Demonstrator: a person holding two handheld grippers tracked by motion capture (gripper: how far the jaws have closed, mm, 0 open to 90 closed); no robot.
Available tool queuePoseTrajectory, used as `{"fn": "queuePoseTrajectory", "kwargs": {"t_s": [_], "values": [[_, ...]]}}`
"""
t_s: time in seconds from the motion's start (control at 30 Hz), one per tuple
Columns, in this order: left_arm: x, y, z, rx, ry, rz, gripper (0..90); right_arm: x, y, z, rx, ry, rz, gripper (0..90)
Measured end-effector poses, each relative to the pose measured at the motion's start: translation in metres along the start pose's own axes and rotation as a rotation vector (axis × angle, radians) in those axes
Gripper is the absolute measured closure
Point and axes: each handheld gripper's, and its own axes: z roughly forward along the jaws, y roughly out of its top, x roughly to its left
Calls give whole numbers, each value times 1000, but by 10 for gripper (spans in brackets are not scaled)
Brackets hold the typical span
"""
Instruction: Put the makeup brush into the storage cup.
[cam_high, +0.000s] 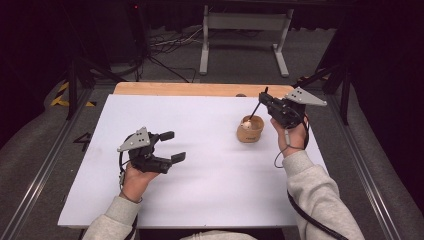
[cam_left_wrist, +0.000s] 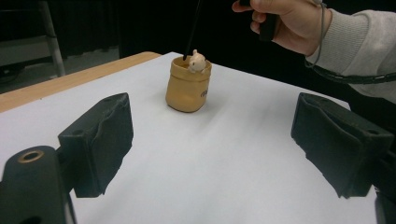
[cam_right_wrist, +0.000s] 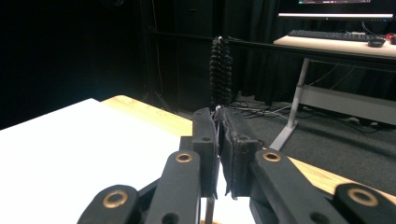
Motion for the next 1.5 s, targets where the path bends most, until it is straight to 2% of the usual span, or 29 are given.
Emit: {"fn": "queuePoseTrajectory", "kwargs": {"t_s": [0.33, 0.63, 0.83, 1.03, 1.17, 1.33, 1.5], "values": [[0, 0, 0, 1, 2, 1, 137, -5, -14, 8, 28, -5, 28, 852], [0, 0, 0, -1, 3, 1, 136, -4, -21, 12, 47, 2, 26, 850], [0, 0, -1, 0, 4, 1, 137, -5, -23, 13, 53, 3, 36, 815], [1, 0, -1, -2, 6, 0, 136, -6, -22, 12, 48, 3, 47, 692], [1, -1, -1, -4, 6, -3, 136, -8, -21, 11, 51, -1, 59, 466], [1, -1, -1, -2, 6, 0, 136, -12, -23, 11, 69, 20, 88, 299], [2, -1, -2, -2, 6, -2, 136, -16, -27, 11, 106, 32, 74, 223]]}}
